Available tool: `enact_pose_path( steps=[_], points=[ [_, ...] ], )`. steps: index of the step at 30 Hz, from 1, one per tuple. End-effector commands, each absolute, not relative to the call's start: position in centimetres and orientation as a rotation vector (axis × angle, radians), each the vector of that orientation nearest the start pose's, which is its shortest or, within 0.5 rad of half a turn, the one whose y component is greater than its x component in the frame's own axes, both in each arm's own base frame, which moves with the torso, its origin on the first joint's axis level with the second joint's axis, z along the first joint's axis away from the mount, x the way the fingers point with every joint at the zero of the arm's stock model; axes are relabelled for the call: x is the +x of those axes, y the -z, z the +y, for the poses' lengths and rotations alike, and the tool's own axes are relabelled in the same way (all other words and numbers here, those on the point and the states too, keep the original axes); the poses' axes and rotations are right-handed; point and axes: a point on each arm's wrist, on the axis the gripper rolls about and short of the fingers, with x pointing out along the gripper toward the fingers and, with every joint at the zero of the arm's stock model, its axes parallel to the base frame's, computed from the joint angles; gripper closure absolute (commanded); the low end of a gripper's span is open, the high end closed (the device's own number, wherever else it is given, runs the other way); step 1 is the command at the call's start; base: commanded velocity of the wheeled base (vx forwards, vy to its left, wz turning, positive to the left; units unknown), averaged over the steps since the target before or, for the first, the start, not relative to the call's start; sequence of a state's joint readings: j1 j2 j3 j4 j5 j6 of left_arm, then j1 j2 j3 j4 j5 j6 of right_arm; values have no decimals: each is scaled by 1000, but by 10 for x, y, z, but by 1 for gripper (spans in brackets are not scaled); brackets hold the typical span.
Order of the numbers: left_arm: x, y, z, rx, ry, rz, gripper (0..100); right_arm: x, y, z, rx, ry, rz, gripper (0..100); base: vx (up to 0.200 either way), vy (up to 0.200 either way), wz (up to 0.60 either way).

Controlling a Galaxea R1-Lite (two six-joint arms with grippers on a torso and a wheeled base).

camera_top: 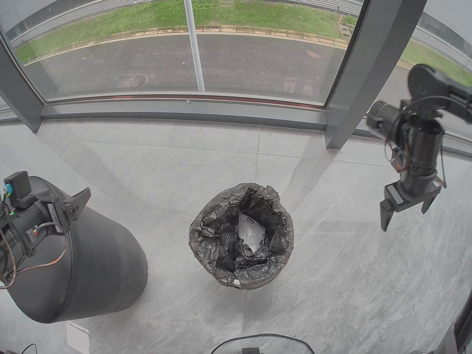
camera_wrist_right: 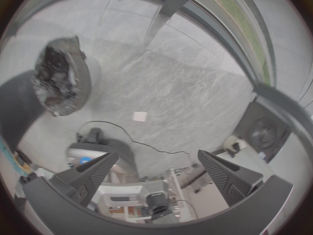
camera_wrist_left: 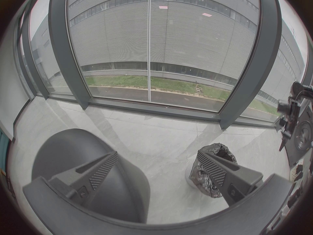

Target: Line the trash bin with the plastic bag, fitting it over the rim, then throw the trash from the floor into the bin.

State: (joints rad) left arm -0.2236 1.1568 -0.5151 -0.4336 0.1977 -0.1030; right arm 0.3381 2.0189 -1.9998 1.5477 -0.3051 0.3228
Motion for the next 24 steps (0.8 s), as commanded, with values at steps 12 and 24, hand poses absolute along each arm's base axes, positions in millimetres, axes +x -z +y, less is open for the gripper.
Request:
enact_pose_path(
  steps=[12, 24],
  points=[
    [50, -210, -11, -137, 72, 366, 0, 46, -287, 7, 155, -143, 639, 0, 0, 0, 0],
    [21, -186, 0, -212, -35, 463, 0, -39, -201, 1, 206, -1, 383, 0, 0, 0, 0]
  ],
)
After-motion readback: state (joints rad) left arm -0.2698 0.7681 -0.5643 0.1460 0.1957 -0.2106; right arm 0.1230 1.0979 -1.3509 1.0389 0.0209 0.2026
